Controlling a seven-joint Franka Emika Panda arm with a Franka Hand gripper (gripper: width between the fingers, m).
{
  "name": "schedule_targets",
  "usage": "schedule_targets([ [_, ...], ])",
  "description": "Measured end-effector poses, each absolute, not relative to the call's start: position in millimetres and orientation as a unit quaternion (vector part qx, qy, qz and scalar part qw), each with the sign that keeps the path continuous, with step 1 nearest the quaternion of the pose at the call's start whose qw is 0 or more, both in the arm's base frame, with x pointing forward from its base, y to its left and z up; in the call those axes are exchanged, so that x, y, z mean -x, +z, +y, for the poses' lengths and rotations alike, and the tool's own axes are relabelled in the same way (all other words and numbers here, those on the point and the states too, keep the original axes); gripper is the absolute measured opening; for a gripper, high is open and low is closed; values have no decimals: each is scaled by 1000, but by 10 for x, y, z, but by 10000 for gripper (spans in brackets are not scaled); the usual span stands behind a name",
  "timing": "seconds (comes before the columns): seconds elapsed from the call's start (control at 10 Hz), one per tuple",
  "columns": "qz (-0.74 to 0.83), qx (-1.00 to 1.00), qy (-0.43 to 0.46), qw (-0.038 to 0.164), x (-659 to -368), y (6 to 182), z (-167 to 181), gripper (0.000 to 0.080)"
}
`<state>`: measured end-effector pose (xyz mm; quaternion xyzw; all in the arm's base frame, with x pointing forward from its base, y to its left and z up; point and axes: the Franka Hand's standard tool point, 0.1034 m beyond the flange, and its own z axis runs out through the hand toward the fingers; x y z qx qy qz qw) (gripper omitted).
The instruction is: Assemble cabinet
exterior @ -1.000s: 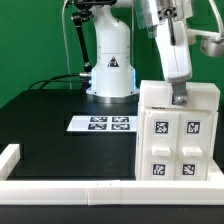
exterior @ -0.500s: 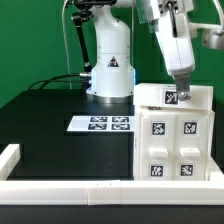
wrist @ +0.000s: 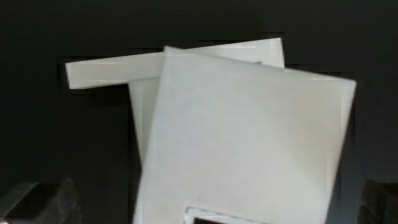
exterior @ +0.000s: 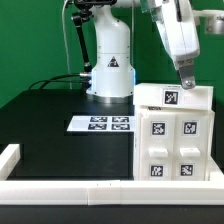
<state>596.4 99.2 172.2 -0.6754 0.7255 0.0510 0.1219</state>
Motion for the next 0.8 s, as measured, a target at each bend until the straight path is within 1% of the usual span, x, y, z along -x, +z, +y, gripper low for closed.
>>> schedule_targets([
  [0.1,688,716,55,111,-5932,1707,991,797],
  [0.2,624,773,68,93,-5926,1707,1007,797],
  [0.3,588,801,64,93,-5959,1730,1059,797],
  [0.4,518,848,61,93,-5939,1720,1062,797],
  [0.6,381,918,64,91,-5961,1758,1047,797],
  [0.8,329,938,56,95,-5967,1747,1047,797],
])
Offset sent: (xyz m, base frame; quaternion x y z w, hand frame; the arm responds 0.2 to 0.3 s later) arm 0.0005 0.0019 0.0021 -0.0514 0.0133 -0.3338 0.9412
